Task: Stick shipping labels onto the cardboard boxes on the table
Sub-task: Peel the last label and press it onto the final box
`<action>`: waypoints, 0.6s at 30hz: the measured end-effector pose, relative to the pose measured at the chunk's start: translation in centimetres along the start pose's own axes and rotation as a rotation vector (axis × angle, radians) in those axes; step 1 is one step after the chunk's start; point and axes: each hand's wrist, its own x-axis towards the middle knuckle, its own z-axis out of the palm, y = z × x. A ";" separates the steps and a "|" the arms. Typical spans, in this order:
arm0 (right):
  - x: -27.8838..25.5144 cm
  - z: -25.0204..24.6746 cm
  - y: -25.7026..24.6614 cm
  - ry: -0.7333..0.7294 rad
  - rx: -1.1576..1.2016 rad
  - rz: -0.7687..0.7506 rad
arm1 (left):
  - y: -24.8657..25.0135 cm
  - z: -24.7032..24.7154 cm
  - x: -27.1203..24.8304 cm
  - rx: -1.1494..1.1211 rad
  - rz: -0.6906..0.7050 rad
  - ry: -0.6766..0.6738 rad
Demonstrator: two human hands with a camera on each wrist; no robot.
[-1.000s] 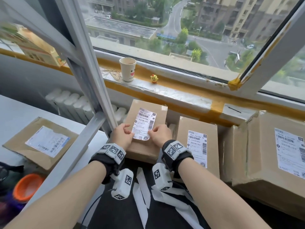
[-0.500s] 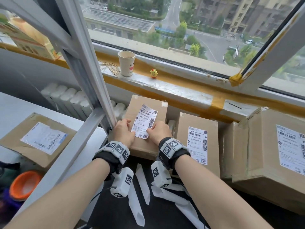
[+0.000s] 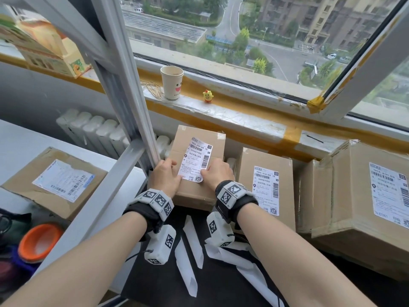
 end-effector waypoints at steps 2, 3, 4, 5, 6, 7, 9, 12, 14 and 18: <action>-0.6 -0.2 0.0 0.041 -0.011 -0.027 | -0.8 0.0 -0.6 -0.002 0.059 -0.002; -0.9 -0.1 -0.1 0.068 -0.008 -0.072 | -1.3 0.0 -0.9 -0.008 0.086 0.001; -1.2 0.0 -0.2 0.080 -0.002 -0.147 | -1.7 0.1 -1.1 -0.011 0.109 0.007; -1.7 0.3 -0.4 0.064 -0.008 -0.246 | -2.0 0.1 -1.5 -0.009 0.129 0.015; -2.2 0.7 -0.5 0.018 -0.045 -0.352 | -2.3 0.2 -1.7 -0.003 0.153 0.026; -2.7 1.2 -0.7 -0.042 -0.114 -0.446 | -2.5 0.2 -2.0 0.002 0.178 0.027; -3.6 2.3 -0.7 -0.159 -0.266 -0.541 | -2.8 0.2 -2.6 -0.009 0.209 -0.019; -4.3 3.4 -0.4 -0.255 -0.372 -0.525 | -3.4 0.2 -2.8 0.032 0.234 -0.184; -4.5 3.4 0.3 -0.243 -0.410 -0.510 | -3.7 0.4 -2.6 0.084 0.235 -0.249; -5.4 2.7 2.5 -0.199 -0.446 -0.452 | -3.5 0.5 -2.2 0.104 0.210 -0.271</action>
